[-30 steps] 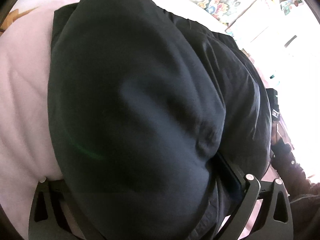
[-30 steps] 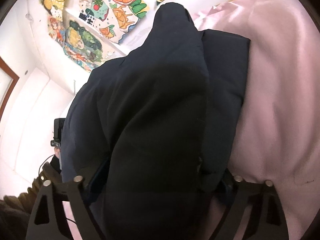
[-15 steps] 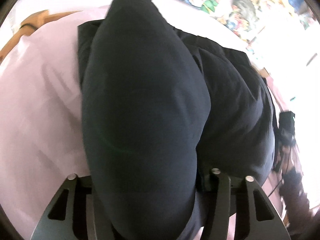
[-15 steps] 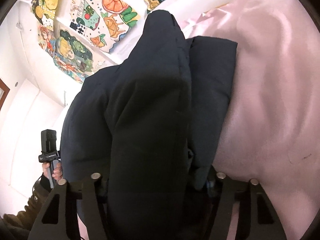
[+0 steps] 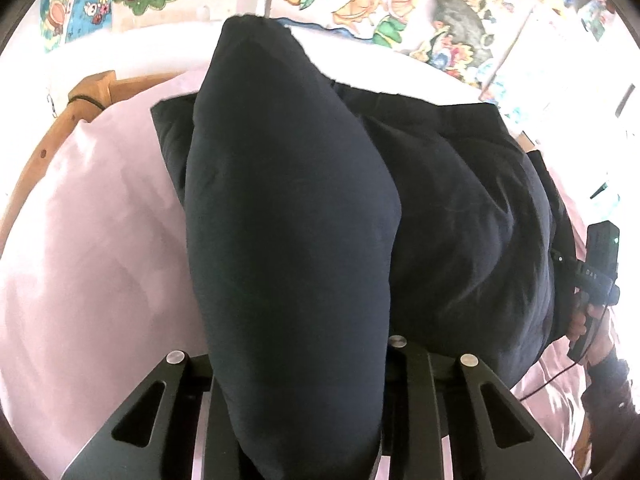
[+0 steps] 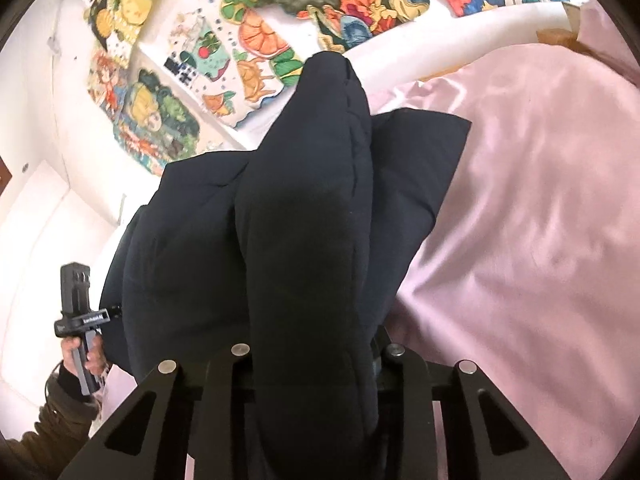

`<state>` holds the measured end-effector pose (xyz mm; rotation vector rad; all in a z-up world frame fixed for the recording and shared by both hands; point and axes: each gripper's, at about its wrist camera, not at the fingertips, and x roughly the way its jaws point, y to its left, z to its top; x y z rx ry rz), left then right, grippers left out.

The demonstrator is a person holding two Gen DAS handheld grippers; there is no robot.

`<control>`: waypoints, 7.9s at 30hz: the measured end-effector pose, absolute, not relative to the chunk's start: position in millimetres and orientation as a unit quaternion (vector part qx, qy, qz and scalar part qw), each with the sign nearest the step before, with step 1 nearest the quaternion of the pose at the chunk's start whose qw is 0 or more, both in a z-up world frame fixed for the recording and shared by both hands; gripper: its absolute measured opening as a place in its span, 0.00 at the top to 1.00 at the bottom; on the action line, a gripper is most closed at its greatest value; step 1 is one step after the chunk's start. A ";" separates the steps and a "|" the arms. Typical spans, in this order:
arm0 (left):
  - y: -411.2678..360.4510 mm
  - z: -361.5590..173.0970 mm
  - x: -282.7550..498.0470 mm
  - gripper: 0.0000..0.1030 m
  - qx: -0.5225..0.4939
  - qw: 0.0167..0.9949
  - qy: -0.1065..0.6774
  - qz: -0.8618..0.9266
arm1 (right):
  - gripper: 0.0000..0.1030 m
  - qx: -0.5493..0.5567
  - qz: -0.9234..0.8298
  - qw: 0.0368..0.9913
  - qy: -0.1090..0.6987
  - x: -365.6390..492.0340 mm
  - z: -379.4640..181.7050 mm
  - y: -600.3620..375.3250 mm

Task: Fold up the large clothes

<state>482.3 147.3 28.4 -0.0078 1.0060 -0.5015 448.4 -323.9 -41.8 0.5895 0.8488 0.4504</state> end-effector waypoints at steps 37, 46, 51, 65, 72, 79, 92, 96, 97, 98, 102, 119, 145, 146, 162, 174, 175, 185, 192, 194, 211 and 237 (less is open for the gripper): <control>169.9 -6.6 428.3 0.45 -0.050 0.806 0.563 -0.175 | 0.17 0.246 0.108 0.820 0.505 360.8 -36.5 -305.9; 141.8 1.7 388.6 0.29 0.053 0.874 0.478 -0.074 | 0.00 0.200 0.062 0.845 0.492 329.4 -31.3 -286.1; 129.0 -2.3 367.2 0.27 0.060 0.910 0.409 -0.043 | 0.00 0.191 0.019 0.875 0.444 308.6 -28.9 -277.2; 127.4 -4.7 300.7 0.01 0.083 0.955 0.283 0.038 | 0.00 0.144 -0.047 0.917 0.368 271.2 -25.0 -261.4; 105.6 3.6 280.7 0.01 0.081 0.963 0.256 0.011 | 0.00 0.140 -0.070 0.931 0.331 247.3 -12.1 -267.4; 90.3 2.8 261.7 0.01 0.089 0.966 0.242 -0.018 | 0.00 0.114 -0.073 0.942 0.306 229.7 7.0 -256.9; 82.8 3.4 225.5 0.01 0.076 0.971 0.221 -0.056 | 0.00 0.108 -0.094 0.959 0.244 180.3 25.5 -216.7; 84.4 4.1 216.8 0.01 0.069 0.972 0.213 -0.063 | 0.00 0.105 -0.097 0.962 0.231 164.8 34.8 -208.7; 84.6 3.9 214.5 0.01 0.069 0.973 0.210 -0.060 | 0.00 0.105 -0.097 0.963 0.229 161.9 37.0 -206.9; 85.2 3.5 211.1 0.01 0.069 0.974 0.205 -0.060 | 0.00 0.106 -0.097 0.963 0.227 158.7 39.3 -204.9; 84.2 2.6 202.4 0.01 0.072 0.976 0.200 -0.057 | 0.00 0.113 -0.095 0.964 0.221 145.7 42.5 -203.4; 89.6 11.7 161.9 0.01 0.043 0.977 0.203 -0.042 | 0.00 0.079 -0.073 0.968 0.225 113.3 40.1 -175.2; 103.1 -0.6 97.9 0.01 0.052 0.976 0.205 -0.043 | 0.00 0.074 -0.025 0.974 0.214 60.5 44.1 -134.3; 102.4 -0.6 96.6 0.01 0.054 0.977 0.202 -0.043 | 0.00 0.073 -0.023 0.974 0.214 57.3 43.7 -131.6; 105.8 -11.8 73.1 0.01 0.063 0.979 0.184 -0.054 | 0.00 0.102 -0.030 0.968 0.226 36.1 33.8 -129.2; 103.5 -21.5 67.4 0.01 0.075 0.980 0.176 -0.063 | 0.00 0.081 -0.026 0.971 0.224 29.0 27.0 -112.6; 103.2 -22.0 67.2 0.01 0.076 0.979 0.176 -0.064 | 0.00 0.080 -0.027 0.971 0.223 29.3 27.1 -112.4; 103.9 -23.0 70.4 0.01 0.078 0.978 0.181 -0.064 | 0.00 0.088 -0.030 0.967 0.236 34.7 21.4 -115.4; 105.0 -23.3 70.8 0.01 0.078 0.978 0.182 -0.064 | 0.00 0.088 -0.030 0.967 0.236 34.7 20.9 -115.2; 105.9 -23.3 70.8 0.01 0.078 0.978 0.181 -0.065 | 0.00 0.089 -0.031 0.967 0.236 34.6 20.8 -115.4; 109.4 -23.5 71.4 0.01 0.079 0.978 0.181 -0.064 | 0.00 0.088 -0.031 0.967 0.236 34.8 21.1 -114.0; 119.6 -24.7 73.0 0.01 0.079 0.979 0.179 -0.063 | 0.00 0.089 -0.032 0.967 0.237 35.4 22.3 -111.1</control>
